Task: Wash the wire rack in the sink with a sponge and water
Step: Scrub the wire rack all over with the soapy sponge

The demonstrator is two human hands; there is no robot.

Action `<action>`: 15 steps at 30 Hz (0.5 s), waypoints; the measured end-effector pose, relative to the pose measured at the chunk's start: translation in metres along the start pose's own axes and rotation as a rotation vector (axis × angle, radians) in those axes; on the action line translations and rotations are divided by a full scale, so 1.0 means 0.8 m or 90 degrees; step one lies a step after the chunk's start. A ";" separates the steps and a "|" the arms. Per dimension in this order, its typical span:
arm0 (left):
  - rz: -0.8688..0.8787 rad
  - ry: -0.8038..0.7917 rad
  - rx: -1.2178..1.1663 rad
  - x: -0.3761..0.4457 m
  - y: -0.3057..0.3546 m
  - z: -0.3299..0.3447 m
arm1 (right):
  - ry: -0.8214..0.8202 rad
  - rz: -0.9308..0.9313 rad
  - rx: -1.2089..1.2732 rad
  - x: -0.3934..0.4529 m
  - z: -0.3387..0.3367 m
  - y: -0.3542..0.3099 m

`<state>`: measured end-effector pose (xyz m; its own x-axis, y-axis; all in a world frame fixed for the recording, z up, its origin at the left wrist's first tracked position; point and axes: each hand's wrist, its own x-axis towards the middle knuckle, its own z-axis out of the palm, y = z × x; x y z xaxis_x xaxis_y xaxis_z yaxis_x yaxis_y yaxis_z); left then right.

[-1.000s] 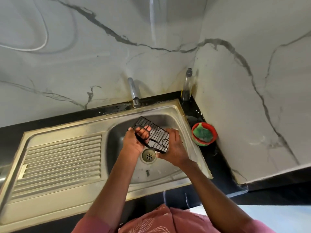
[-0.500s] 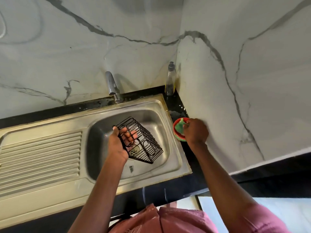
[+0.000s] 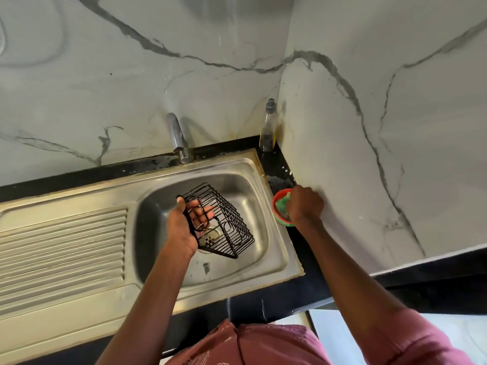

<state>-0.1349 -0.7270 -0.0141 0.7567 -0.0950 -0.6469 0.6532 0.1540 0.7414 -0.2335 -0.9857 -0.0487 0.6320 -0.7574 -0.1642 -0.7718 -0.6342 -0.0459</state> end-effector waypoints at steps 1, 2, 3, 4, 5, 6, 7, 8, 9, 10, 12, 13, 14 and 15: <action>-0.002 -0.002 0.003 0.001 0.003 -0.001 | -0.023 -0.004 -0.001 -0.002 0.004 -0.002; -0.005 -0.006 0.006 0.003 0.005 -0.002 | -0.036 -0.004 0.006 -0.004 0.007 -0.004; -0.008 -0.010 0.008 0.005 0.008 -0.003 | -0.041 -0.001 0.012 -0.005 0.011 -0.007; -0.009 -0.014 0.009 0.009 0.011 -0.005 | -0.043 0.007 0.018 -0.005 0.013 -0.009; -0.011 -0.017 0.010 0.012 0.014 -0.006 | -0.043 0.012 0.022 -0.005 0.014 -0.010; -0.013 -0.020 0.012 0.015 0.017 -0.008 | -0.048 0.012 0.022 -0.004 0.014 -0.012; -0.014 -0.024 0.013 0.018 0.020 -0.011 | -0.056 0.009 0.017 -0.003 0.012 -0.014; -0.014 -0.028 0.013 0.021 0.022 -0.012 | -0.062 0.010 0.009 -0.002 0.009 -0.014; -0.015 -0.031 0.012 0.025 0.024 -0.013 | -0.059 0.014 0.002 0.000 0.007 -0.012; -0.017 -0.036 0.011 0.027 0.025 -0.013 | -0.046 0.022 -0.003 0.001 0.004 -0.010; -0.022 -0.047 0.006 0.030 0.029 -0.013 | -0.003 0.035 -0.004 0.004 -0.001 -0.008; -0.026 -0.050 0.001 0.032 0.031 -0.012 | 0.009 0.039 0.006 0.006 -0.001 -0.009; -0.032 -0.053 -0.005 0.033 0.031 -0.011 | 0.000 0.043 0.015 0.006 -0.002 -0.011; -0.038 -0.055 -0.008 0.032 0.030 -0.010 | -0.021 0.040 0.019 0.004 -0.001 -0.014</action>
<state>-0.1000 -0.7181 -0.0145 0.7163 -0.1894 -0.6716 0.6973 0.1581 0.6991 -0.2230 -0.9811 -0.0482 0.5793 -0.7900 -0.2006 -0.8124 -0.5797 -0.0630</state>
